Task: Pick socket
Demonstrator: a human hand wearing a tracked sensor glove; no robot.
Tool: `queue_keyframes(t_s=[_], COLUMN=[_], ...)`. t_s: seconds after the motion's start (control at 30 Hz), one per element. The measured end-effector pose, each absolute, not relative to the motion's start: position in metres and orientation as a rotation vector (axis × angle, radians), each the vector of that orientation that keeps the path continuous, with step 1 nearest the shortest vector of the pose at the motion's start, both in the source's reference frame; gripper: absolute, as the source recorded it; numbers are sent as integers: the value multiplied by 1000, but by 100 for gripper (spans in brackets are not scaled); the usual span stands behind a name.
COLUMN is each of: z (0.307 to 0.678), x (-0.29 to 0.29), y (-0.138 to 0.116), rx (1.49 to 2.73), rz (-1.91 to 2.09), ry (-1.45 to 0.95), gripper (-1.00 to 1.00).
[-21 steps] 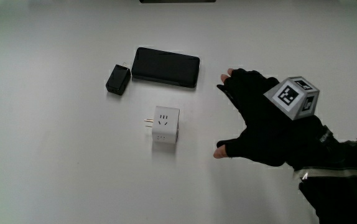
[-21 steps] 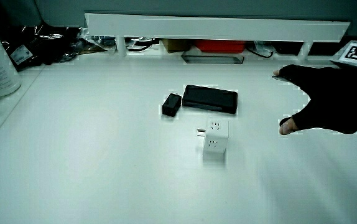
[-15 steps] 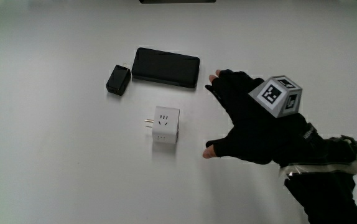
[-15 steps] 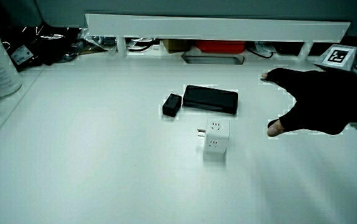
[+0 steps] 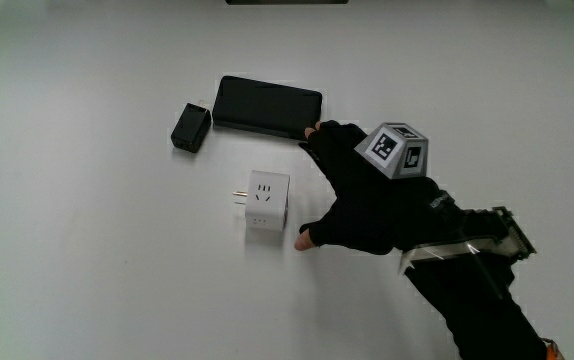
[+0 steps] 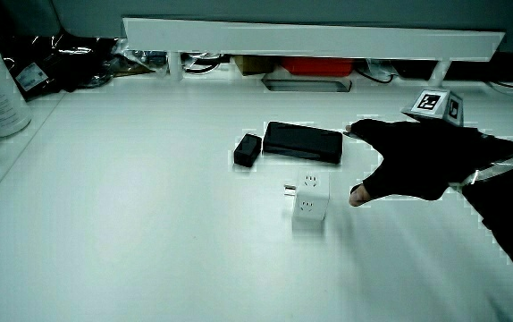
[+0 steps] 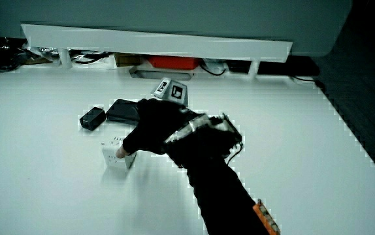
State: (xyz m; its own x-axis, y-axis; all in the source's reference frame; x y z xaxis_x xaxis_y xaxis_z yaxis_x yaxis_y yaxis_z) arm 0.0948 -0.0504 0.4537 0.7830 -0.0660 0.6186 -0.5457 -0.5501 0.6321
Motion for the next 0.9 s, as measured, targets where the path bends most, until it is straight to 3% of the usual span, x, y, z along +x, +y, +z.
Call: queue_keyframes(t_s=[0.6, 0.9], z=[508, 515], x=[66, 60], y=[-48, -46], rx=[1994, 1985], rz=[633, 635], ry=[-405, -398], gripper=[0, 0])
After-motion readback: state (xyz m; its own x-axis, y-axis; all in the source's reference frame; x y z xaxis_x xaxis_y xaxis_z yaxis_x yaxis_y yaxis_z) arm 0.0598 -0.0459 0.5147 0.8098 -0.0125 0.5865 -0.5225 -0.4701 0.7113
